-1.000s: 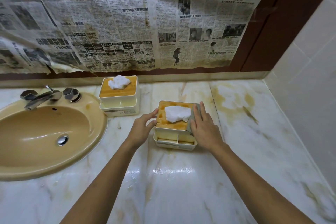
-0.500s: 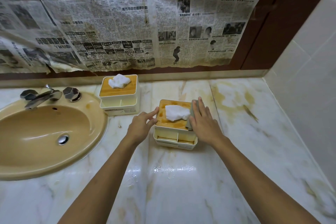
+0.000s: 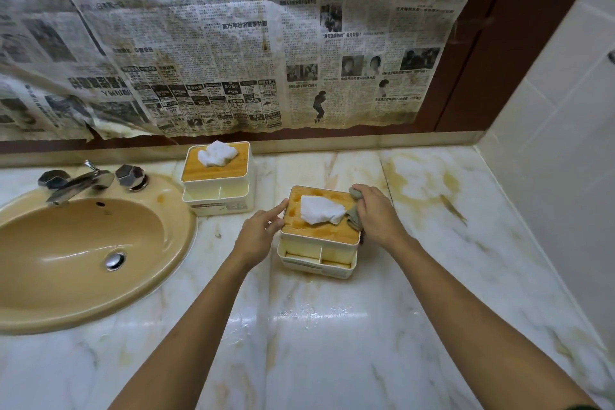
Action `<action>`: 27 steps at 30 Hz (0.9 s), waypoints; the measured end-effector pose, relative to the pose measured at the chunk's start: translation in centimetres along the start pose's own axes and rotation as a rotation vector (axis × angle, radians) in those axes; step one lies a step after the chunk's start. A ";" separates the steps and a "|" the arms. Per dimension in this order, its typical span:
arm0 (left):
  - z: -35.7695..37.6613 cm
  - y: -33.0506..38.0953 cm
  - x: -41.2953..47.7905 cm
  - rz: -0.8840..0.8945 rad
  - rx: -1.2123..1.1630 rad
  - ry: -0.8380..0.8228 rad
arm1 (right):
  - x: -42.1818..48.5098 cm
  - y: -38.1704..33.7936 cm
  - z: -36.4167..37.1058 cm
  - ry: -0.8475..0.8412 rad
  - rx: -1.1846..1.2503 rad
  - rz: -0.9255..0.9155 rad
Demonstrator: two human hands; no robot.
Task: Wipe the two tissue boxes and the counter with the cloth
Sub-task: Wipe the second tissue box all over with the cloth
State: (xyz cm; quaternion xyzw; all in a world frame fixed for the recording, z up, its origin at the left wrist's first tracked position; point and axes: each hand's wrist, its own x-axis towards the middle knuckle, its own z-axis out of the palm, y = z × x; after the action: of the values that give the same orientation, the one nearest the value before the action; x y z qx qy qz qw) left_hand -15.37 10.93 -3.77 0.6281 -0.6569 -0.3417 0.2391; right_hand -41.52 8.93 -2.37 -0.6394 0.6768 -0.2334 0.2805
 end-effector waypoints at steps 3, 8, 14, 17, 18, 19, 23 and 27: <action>0.1 0.5 -0.1 -0.031 -0.063 0.077 | -0.2 0.2 -1.1 0.117 0.245 0.105; 0.1 0.9 -0.7 -0.133 -0.068 0.024 | -1.1 0.1 -2.9 0.222 0.498 0.214; 0.6 1.4 -1.0 -0.104 0.049 0.050 | -0.5 -0.6 -2.1 0.007 0.319 0.148; 0.3 1.0 -0.8 -0.106 0.032 0.062 | -1.6 -0.5 -2.3 0.028 0.353 0.184; 0.1 0.7 -0.8 -0.110 0.023 0.073 | -2.1 -0.2 -2.3 0.022 0.342 0.195; -0.2 0.5 -0.7 -0.118 0.016 0.089 | -2.6 0.1 -2.4 0.007 0.305 0.201; -0.9 0.5 -0.1 -0.158 0.027 0.190 | -4.5 1.1 -2.3 -0.106 0.146 0.198; -0.5 1.8 0.8 -0.155 -0.032 0.222 | -5.6 -0.2 -1.9 -0.102 0.261 0.158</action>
State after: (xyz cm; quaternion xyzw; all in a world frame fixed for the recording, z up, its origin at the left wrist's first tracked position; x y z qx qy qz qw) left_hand -16.27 10.04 -2.20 0.7073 -0.5703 -0.2979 0.2930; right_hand -42.51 14.40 -0.41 -0.5532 0.6737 -0.2638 0.4128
